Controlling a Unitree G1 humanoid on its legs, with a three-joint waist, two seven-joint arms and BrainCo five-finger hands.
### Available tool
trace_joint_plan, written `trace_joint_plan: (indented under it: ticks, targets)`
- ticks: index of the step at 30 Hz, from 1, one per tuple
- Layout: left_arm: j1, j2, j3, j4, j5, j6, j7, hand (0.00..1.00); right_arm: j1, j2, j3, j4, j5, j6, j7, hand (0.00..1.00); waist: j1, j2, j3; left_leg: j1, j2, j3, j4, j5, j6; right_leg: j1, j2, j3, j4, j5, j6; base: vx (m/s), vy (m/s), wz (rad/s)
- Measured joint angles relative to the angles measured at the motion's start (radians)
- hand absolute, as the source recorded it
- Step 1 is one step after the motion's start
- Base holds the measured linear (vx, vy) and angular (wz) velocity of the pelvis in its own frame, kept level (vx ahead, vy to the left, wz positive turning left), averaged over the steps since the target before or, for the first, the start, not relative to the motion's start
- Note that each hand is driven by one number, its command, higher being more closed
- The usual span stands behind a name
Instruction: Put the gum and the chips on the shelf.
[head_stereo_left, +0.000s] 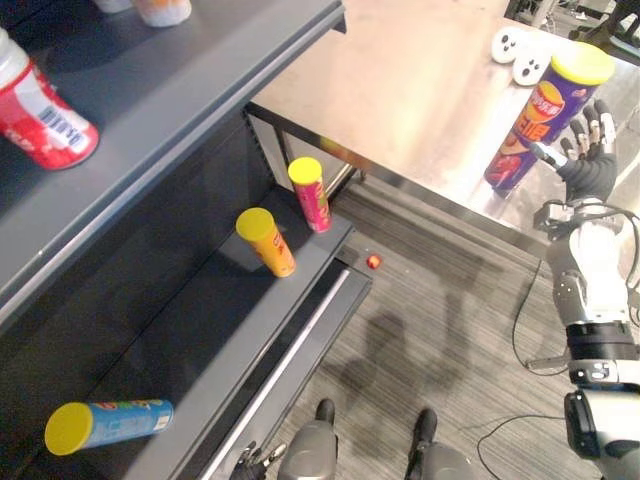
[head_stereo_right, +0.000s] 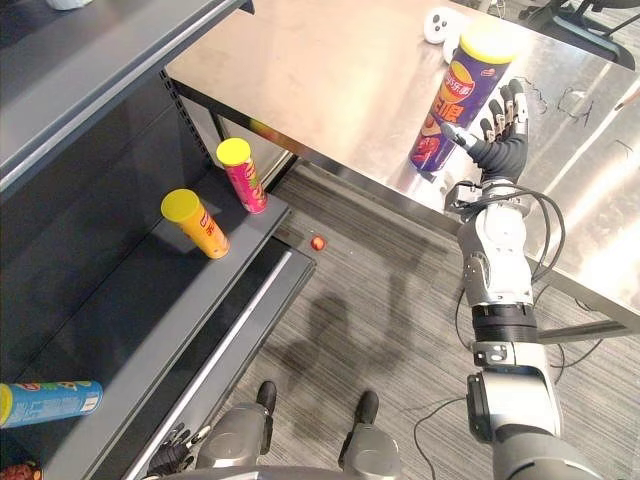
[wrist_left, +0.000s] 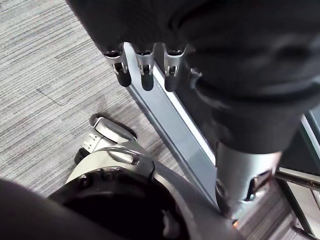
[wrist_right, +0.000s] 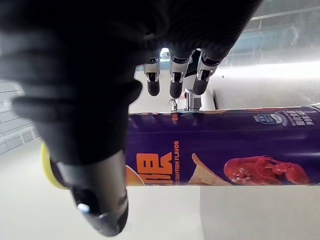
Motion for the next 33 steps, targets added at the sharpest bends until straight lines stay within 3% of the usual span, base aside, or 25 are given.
trace_joint_plan:
  ticks: [17, 21, 33]
  targets:
    - [0.000, 0.009, -0.017, -0.006, -0.014, -0.009, -0.009, 0.00, -0.088, -0.003, 0.014, 0.033, 0.003, 0.000, -0.055, 0.00, 0.021, -0.004, 0.014, -0.013, 0.001, -0.011, 0.011, 0.000, 0.000, -0.003, 0.001, -0.007, 0.003, 0.000, 0.000, -0.01, -0.001, 0.01]
    - [0.000, 0.010, -0.023, -0.021, -0.014, -0.009, -0.011, 0.00, -0.088, -0.035, 0.015, 0.033, 0.003, -0.001, -0.058, 0.00, 0.041, -0.004, 0.017, -0.013, 0.001, -0.011, 0.010, 0.001, 0.000, -0.004, 0.001, -0.007, 0.004, 0.000, 0.000, 0.00, 0.000, 0.00]
    - [0.000, 0.020, -0.043, -0.021, -0.018, -0.020, -0.014, 0.00, -0.104, -0.039, 0.013, 0.036, 0.041, -0.014, -0.101, 0.00, 0.043, -0.007, 0.020, -0.011, 0.001, -0.011, -0.025, 0.029, -0.003, -0.023, -0.004, -0.009, 0.021, -0.001, -0.001, 0.00, 0.000, 0.00]
